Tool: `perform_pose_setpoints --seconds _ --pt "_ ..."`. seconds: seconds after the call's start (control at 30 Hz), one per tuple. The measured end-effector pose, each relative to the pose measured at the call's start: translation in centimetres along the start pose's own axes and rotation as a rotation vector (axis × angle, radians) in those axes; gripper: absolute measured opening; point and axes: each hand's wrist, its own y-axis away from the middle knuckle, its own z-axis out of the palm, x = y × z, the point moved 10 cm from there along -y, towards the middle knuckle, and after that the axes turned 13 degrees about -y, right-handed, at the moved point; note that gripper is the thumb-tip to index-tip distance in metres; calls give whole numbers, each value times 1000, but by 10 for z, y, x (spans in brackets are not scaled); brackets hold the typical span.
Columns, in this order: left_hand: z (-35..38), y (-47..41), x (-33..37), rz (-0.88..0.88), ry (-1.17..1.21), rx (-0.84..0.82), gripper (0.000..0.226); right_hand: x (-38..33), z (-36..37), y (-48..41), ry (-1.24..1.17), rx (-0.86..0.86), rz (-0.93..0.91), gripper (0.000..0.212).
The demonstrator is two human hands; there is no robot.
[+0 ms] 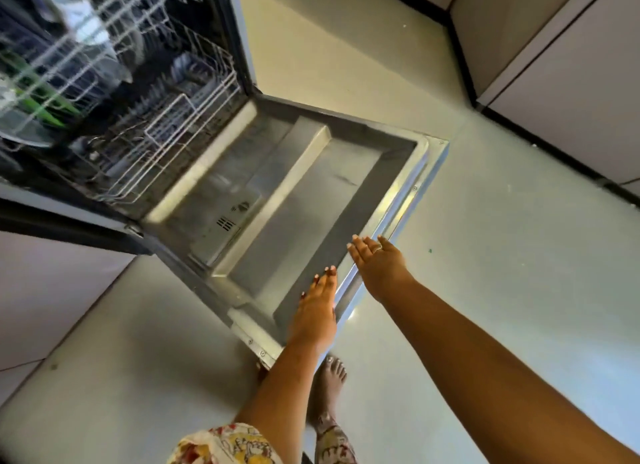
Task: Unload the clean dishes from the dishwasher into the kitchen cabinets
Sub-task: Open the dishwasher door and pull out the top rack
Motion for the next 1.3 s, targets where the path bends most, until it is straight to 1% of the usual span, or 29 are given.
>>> perform_pose_setpoints --seconds 0.17,0.37,0.5,0.6,0.87,0.93,1.07,1.13,1.3 --pt "51 -24 4 55 -29 -123 77 5 50 -33 -52 -30 7 64" --pt "113 -68 -8 131 -200 -311 75 11 108 -76 -132 -21 18 64" --pt "149 -86 -16 152 -249 -347 71 9 134 -100 -115 -6 19 60" --pt "168 -98 -20 153 -265 -395 71 8 153 -118 -125 -25 28 59" --pt "185 -125 -27 190 -314 -492 71 6 174 -145 -140 -39 40 60" --pt "182 -128 -26 192 -307 -474 68 6 176 -146 -129 -42 37 61" --pt "153 -131 -32 160 -301 -366 65 8 171 -144 -124 -81 59 60" --pt "127 -128 -39 114 -320 -300 64 3 149 -141 -122 -86 47 62" --pt "33 -114 -43 20 -299 -122 67 -32 64 -112 -182 -23 -43 74"
